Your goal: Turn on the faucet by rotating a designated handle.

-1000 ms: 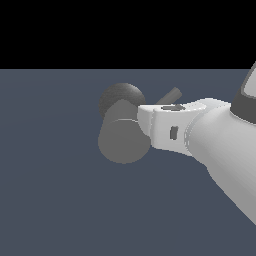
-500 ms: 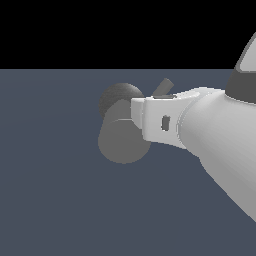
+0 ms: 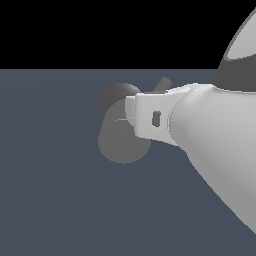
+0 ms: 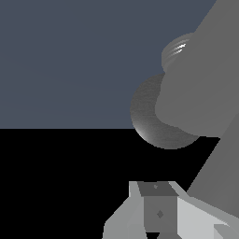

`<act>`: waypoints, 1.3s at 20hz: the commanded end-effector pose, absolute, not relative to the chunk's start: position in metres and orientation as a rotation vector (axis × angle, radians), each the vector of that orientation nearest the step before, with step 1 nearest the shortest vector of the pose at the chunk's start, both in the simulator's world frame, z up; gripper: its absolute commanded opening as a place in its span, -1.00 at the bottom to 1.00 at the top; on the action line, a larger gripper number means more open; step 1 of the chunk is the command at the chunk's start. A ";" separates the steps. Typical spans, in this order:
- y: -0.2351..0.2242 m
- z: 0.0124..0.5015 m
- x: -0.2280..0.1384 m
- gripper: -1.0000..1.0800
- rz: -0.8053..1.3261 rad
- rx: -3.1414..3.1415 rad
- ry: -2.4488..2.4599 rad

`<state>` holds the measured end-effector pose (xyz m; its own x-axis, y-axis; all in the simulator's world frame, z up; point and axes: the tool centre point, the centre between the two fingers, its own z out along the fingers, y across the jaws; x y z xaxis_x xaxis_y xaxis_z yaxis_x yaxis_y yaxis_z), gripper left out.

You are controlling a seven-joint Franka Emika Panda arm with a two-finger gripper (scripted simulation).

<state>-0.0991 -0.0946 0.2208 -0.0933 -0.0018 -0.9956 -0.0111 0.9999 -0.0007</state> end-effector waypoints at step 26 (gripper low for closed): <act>-0.020 0.258 -0.096 -1.00 0.016 -0.021 1.626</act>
<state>-0.1009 -0.0552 0.2356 -0.1055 -0.0144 -0.9943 0.0310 0.9994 -0.0177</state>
